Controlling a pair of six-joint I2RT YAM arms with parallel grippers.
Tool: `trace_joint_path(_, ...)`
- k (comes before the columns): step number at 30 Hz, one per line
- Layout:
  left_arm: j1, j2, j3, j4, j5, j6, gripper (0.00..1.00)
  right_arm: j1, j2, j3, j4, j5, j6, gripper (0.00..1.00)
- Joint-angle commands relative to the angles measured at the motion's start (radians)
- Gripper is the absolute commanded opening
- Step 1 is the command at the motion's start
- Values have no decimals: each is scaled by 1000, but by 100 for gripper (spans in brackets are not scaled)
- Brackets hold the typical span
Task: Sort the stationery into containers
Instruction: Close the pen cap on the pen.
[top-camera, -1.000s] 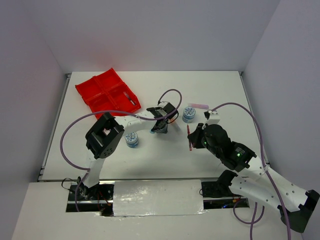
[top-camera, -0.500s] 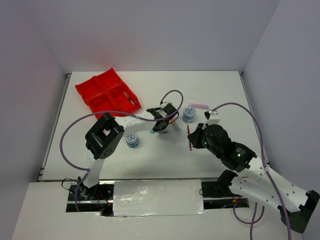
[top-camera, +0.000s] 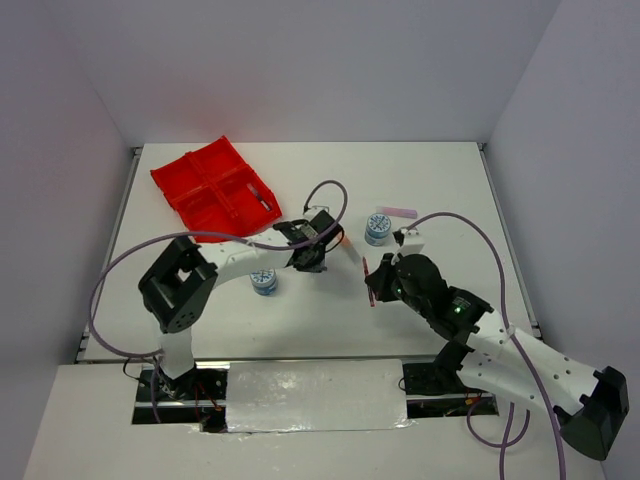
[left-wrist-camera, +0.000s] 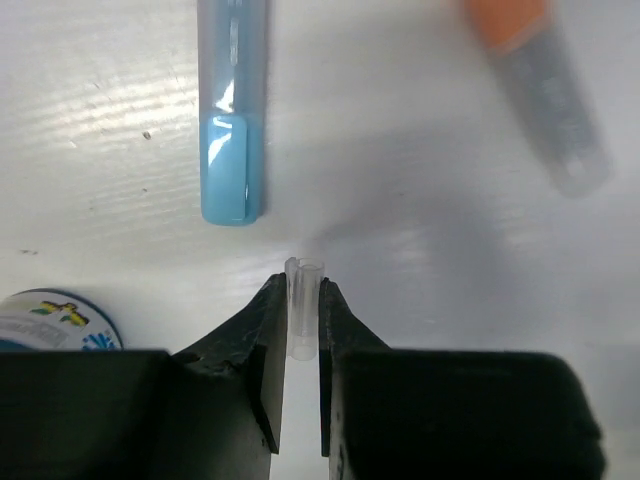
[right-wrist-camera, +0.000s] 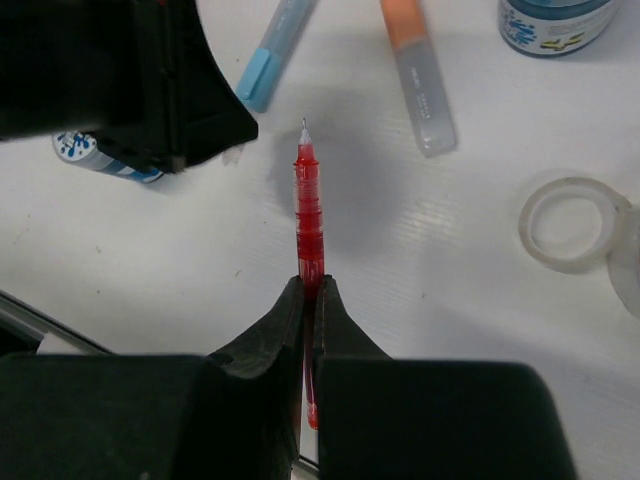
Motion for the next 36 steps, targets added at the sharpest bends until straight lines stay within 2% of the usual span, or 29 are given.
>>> trace_joint_path(1, 7, -159, 24, 38, -23, -40, 0, 2, -12, -21, 170, -44, -20, 0)
trace_joint_path(4, 7, -238, 21, 55, -25, -59, 0, 2, -9, -56, 271, -103, -23, 0)
trace_joint_path(8, 7, -371, -87, 173, -2, -106, 0, 16, -18, -153, 495, -228, 5, 0)
trace_joint_path(13, 7, -601, -245, 438, 21, -126, 0, 79, -75, -191, 643, -219, 14, 0)
trace_joint_path(18, 7, -747, -370, 613, 62, -99, 0, 169, -121, -227, 774, -216, -27, 0)
trace_joint_path(26, 6, -922, -494, 843, 171, -36, 0, 284, -49, -152, 827, -153, -110, 0)
trace_joint_path(29, 6, -967, -509, 856, 179, -19, 0, 335, -28, -130, 835, -93, -135, 0)
trace_joint_path(36, 6, -996, -545, 877, 208, -33, 0, 364, 8, -86, 868, -24, -176, 0)
